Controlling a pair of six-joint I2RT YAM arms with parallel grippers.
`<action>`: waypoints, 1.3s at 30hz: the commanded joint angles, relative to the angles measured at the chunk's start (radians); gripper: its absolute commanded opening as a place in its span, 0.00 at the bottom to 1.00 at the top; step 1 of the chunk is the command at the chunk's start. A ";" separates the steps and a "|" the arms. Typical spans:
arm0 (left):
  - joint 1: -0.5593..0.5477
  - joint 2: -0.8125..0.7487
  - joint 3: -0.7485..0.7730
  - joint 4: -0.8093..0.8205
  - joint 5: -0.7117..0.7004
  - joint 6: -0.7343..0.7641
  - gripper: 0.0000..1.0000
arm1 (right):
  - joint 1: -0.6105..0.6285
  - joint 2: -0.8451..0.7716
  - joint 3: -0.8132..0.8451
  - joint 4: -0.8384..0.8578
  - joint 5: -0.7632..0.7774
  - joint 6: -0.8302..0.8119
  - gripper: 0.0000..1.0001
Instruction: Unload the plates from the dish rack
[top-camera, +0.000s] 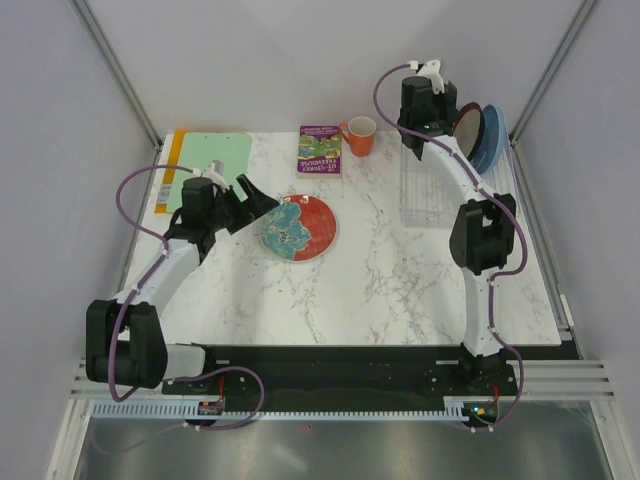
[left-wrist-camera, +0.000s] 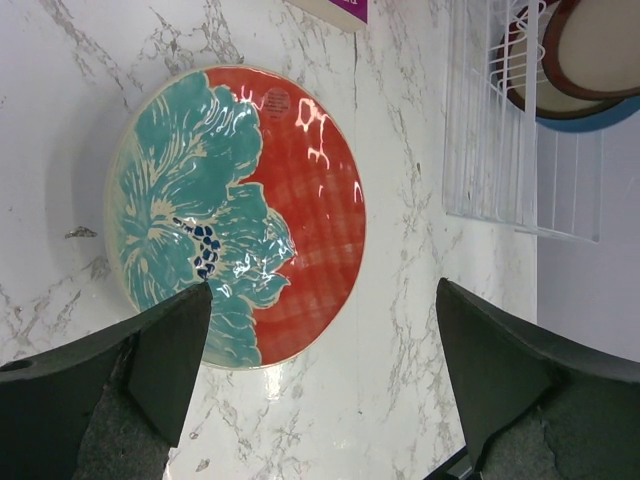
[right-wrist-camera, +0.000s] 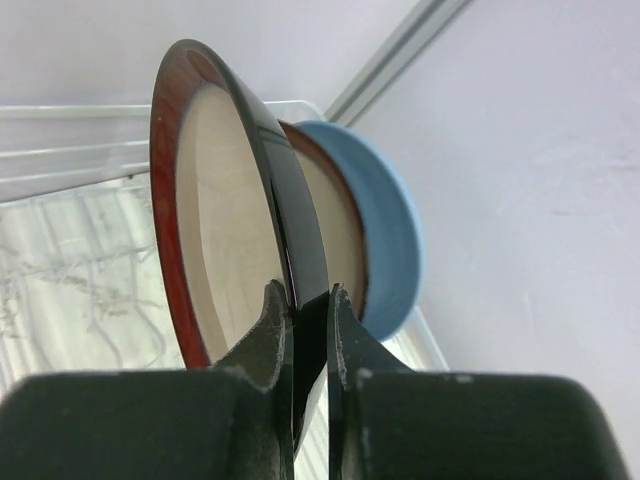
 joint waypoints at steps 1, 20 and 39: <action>-0.005 -0.042 -0.001 0.001 0.029 0.048 1.00 | -0.022 -0.149 0.007 0.106 0.126 -0.029 0.00; -0.012 -0.049 -0.064 0.308 0.266 -0.060 1.00 | 0.110 -0.699 -0.340 -0.291 -0.707 0.474 0.00; -0.129 0.055 -0.132 0.613 0.270 -0.156 1.00 | 0.228 -0.885 -0.722 -0.070 -1.109 0.772 0.00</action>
